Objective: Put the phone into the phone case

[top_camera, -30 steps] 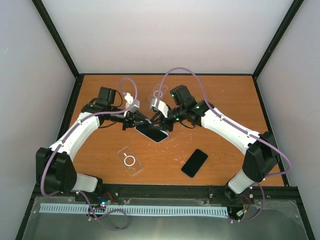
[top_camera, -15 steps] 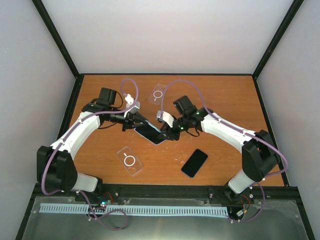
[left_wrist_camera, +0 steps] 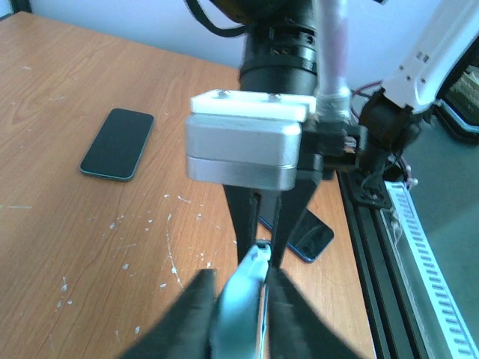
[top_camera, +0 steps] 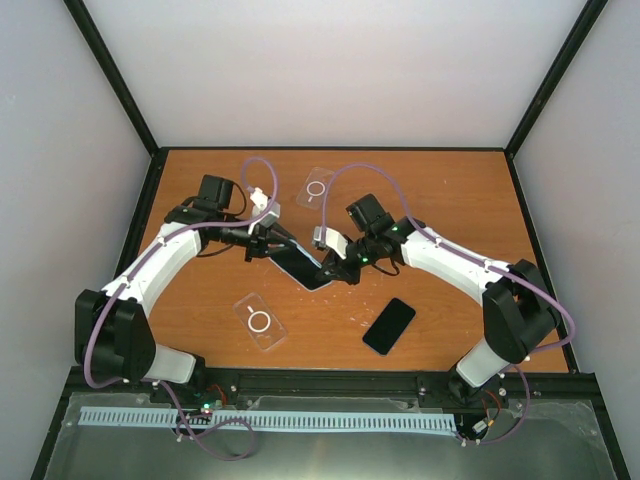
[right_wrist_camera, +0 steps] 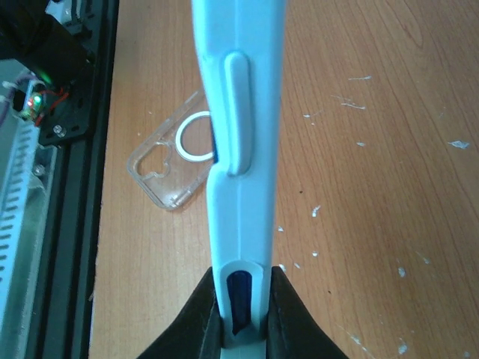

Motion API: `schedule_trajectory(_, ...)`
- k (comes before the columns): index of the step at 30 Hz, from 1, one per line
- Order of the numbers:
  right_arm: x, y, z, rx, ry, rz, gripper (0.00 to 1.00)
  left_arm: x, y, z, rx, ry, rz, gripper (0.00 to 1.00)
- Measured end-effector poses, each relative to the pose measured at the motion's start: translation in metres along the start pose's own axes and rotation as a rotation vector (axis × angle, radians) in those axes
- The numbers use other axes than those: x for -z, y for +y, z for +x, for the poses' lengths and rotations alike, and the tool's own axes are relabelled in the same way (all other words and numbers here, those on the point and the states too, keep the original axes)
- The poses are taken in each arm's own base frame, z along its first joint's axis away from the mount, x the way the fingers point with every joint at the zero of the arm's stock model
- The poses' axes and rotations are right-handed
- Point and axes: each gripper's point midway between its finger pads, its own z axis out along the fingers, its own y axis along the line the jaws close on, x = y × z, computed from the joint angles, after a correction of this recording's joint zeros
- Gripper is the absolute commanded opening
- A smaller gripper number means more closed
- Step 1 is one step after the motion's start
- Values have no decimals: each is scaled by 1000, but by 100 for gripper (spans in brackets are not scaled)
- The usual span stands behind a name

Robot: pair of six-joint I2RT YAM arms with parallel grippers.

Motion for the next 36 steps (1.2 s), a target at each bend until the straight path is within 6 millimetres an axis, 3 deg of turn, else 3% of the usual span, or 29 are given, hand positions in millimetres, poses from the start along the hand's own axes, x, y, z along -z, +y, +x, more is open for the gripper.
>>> schedule_trajectory(1,0,0,0,-6,-2,-1,3,0,1,0,0,0,-5,51)
schedule_trajectory(5,2,-7,0,-87,-14,5,3,4,12,-3,30,-4,-51,71)
schedule_trajectory(6,4,-11,1,-118,-21,7,3,6,16,-3,41,-7,-64,80)
schedule_trajectory(9,12,-28,3,-213,-48,22,3,21,34,-7,79,-32,-138,98)
schedule_trajectory(10,14,-33,4,-238,-57,27,3,29,41,-7,88,-42,-168,99)
schedule_trajectory(15,30,-65,0,-386,-115,50,3,53,66,-11,120,-66,-299,100)
schedule_trajectory(21,46,-113,-4,-536,-188,83,3,58,74,-15,118,-72,-364,100)
schedule_trajectory(25,54,-133,2,-620,-207,107,3,58,78,-12,128,-68,-386,100)
schedule_trajectory(36,39,-168,15,-806,-198,91,3,58,82,-7,137,-63,-405,100)
